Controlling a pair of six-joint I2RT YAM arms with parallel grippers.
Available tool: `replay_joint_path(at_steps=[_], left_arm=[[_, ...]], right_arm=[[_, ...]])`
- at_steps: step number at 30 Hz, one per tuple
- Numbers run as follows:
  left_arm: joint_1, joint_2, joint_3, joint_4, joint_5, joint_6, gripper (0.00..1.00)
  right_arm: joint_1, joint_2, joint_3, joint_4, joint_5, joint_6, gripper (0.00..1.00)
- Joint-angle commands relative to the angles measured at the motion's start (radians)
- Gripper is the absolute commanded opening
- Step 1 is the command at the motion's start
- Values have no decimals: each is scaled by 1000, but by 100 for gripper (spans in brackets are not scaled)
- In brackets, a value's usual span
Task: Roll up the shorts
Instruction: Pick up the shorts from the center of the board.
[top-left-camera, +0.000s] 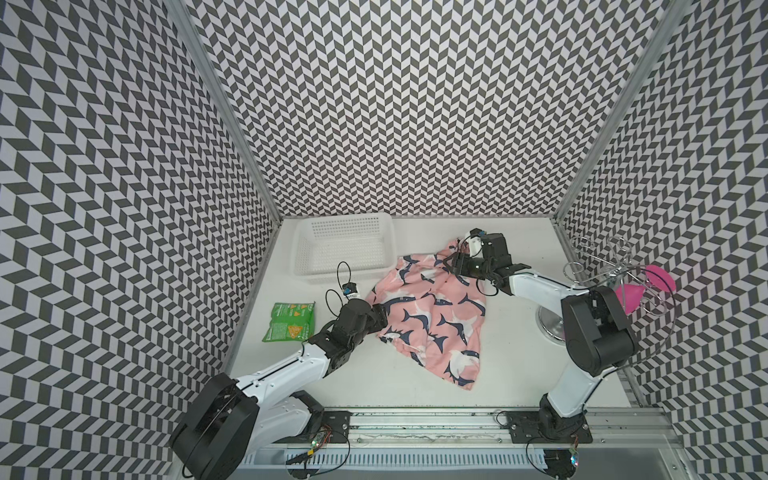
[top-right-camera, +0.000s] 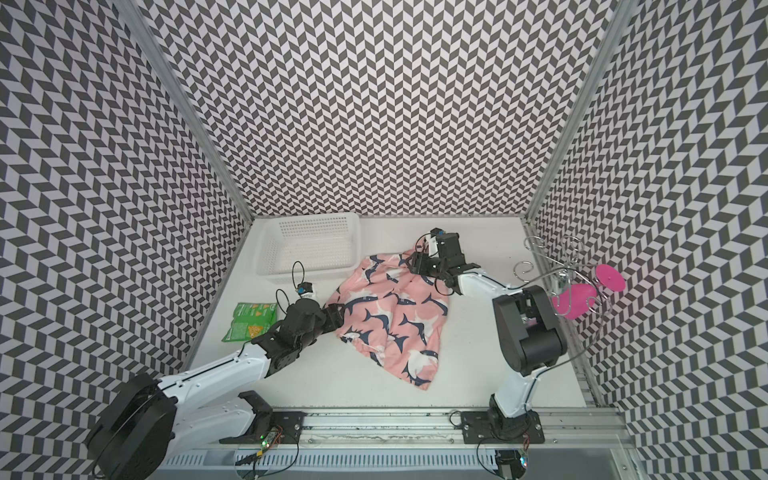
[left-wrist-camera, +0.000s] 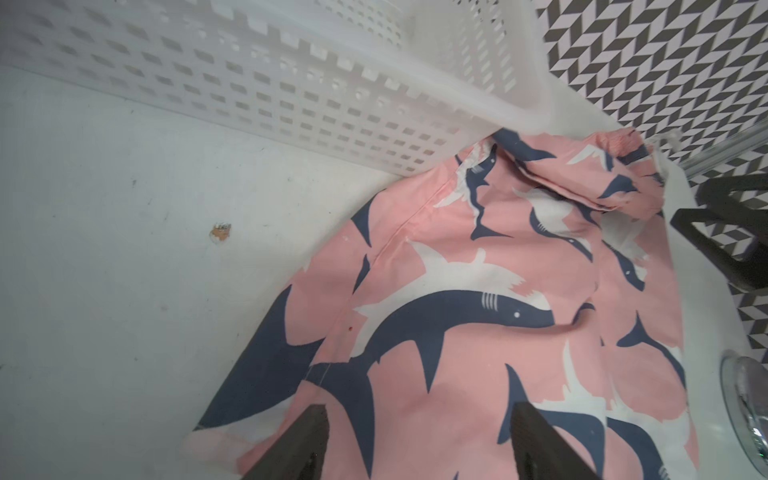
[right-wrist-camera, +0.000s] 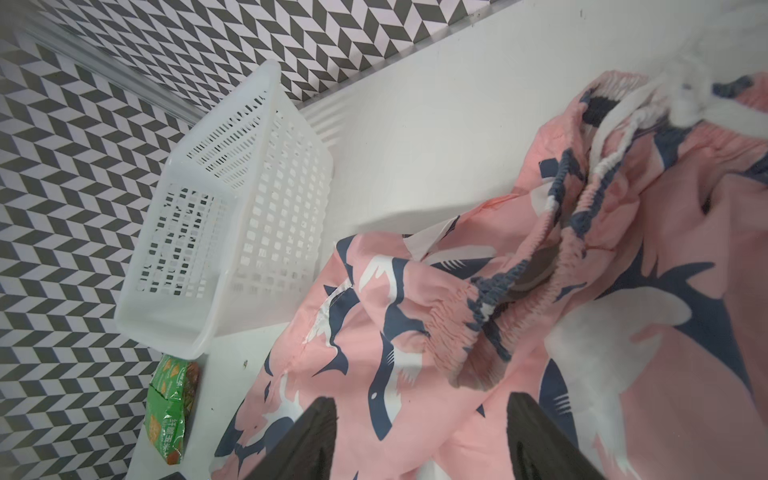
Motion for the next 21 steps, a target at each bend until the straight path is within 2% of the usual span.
replay_joint_path(at_steps=[1, 4, 11, 17, 19, 21], left_arm=[[16, 53, 13, -29, -27, -43, 74], [20, 71, 4, -23, -25, -58, 83], [41, 105, -36, 76, 30, -61, 78], [68, 184, -31, 128, 72, -70, 66], [71, 204, -26, 137, 76, -67, 56], [70, 221, -17, 137, 75, -65, 48]], right_arm=[[-1, 45, 56, -15, 19, 43, 70], [-2, 72, 78, -11, 20, 64, 72], [24, 140, 139, -20, -4, 89, 71], [32, 170, 161, -25, -5, 102, 66], [32, 176, 165, -27, -1, 106, 64], [33, 183, 167, -20, -10, 108, 51]])
